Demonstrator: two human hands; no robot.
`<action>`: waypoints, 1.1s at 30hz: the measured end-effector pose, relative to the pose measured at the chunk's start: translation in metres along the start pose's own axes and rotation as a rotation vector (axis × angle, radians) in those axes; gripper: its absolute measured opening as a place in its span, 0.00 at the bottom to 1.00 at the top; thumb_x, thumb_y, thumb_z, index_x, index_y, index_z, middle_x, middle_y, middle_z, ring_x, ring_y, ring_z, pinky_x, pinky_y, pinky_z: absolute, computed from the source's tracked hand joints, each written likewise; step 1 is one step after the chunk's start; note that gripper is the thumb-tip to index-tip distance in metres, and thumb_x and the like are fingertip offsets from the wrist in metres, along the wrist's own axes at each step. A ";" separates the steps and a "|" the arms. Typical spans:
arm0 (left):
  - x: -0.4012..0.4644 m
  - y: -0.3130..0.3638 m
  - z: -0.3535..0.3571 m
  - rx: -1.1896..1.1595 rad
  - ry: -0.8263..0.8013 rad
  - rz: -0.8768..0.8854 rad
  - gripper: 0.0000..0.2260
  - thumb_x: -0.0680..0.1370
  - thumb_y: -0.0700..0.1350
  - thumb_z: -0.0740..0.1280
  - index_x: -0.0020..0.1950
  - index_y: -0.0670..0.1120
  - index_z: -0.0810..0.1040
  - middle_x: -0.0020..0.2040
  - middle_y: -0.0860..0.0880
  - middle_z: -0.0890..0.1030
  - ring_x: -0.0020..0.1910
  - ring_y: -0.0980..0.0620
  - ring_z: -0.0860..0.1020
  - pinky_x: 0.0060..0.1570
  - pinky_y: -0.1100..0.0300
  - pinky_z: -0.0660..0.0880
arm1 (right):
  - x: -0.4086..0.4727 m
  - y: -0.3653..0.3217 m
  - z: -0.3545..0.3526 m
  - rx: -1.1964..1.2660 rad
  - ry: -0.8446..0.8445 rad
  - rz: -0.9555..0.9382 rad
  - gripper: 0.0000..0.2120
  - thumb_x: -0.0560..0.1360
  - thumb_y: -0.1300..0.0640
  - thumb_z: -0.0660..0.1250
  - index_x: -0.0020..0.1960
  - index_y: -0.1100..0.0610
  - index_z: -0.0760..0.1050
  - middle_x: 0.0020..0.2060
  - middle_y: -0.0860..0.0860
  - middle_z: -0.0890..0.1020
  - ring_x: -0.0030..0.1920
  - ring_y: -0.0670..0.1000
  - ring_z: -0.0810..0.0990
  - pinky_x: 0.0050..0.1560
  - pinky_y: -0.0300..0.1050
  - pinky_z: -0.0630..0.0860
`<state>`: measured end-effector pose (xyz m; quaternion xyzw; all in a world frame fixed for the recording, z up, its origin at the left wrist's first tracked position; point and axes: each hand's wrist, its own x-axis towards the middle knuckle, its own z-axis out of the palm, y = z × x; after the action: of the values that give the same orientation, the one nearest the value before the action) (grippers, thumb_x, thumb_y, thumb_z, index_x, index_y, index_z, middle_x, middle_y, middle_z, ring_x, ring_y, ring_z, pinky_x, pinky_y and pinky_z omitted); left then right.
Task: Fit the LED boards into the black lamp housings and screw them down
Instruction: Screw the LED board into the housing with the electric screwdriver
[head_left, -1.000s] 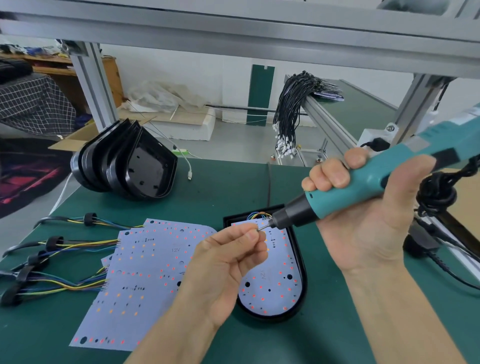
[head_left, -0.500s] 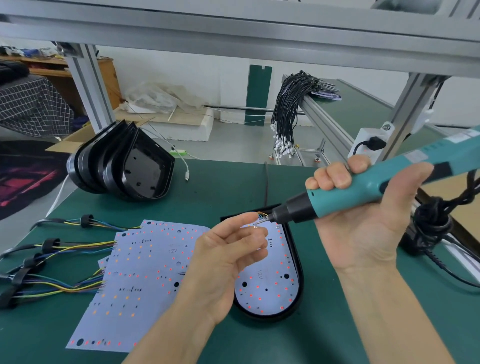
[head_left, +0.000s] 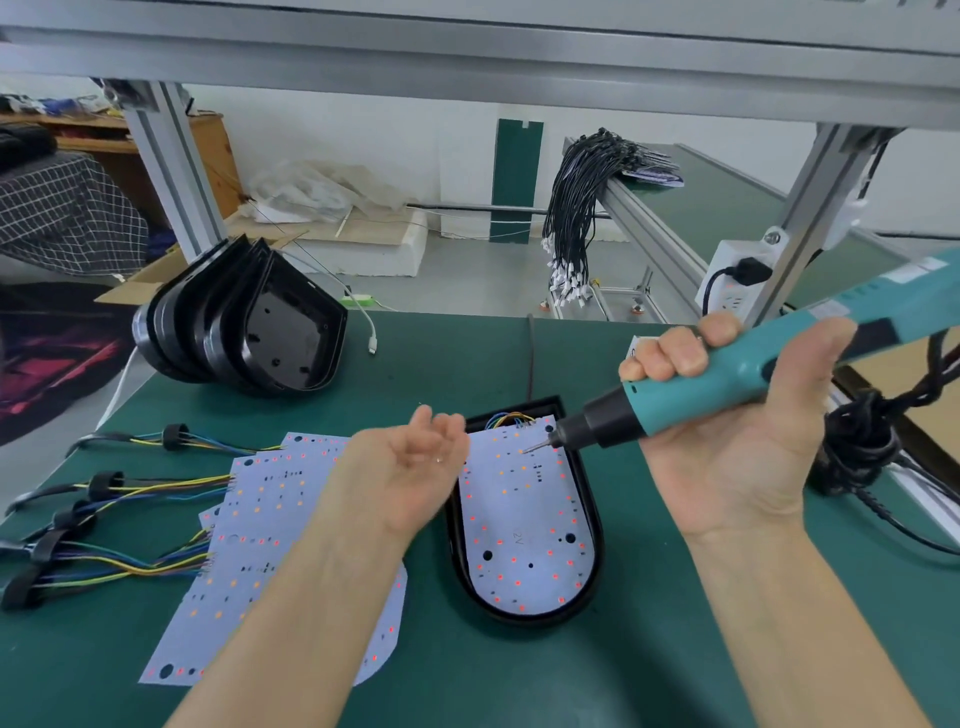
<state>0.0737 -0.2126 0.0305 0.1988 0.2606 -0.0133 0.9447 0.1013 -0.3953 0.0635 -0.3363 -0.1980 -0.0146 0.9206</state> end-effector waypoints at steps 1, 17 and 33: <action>0.003 -0.003 0.001 0.063 -0.007 -0.019 0.17 0.81 0.28 0.49 0.66 0.34 0.71 0.59 0.39 0.78 0.53 0.52 0.80 0.55 0.57 0.75 | 0.001 -0.001 -0.001 -0.004 0.002 -0.002 0.29 0.54 0.34 0.76 0.39 0.52 0.68 0.31 0.47 0.71 0.34 0.49 0.70 0.44 0.42 0.72; 0.006 -0.024 -0.010 0.498 -0.178 -0.035 0.10 0.77 0.27 0.58 0.53 0.33 0.76 0.48 0.38 0.85 0.43 0.46 0.85 0.37 0.60 0.81 | 0.000 -0.007 -0.005 0.015 -0.018 0.032 0.28 0.55 0.34 0.76 0.40 0.53 0.68 0.31 0.47 0.71 0.34 0.50 0.69 0.43 0.42 0.73; 0.000 -0.032 -0.007 0.491 -0.134 0.002 0.11 0.74 0.27 0.64 0.52 0.37 0.79 0.42 0.45 0.86 0.34 0.52 0.84 0.32 0.66 0.79 | 0.000 -0.008 -0.007 -0.014 -0.065 0.053 0.31 0.53 0.34 0.78 0.41 0.52 0.67 0.32 0.47 0.71 0.34 0.49 0.70 0.44 0.41 0.73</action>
<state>0.0666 -0.2395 0.0131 0.4212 0.1862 -0.0885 0.8832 0.1021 -0.4054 0.0637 -0.3481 -0.2188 0.0194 0.9114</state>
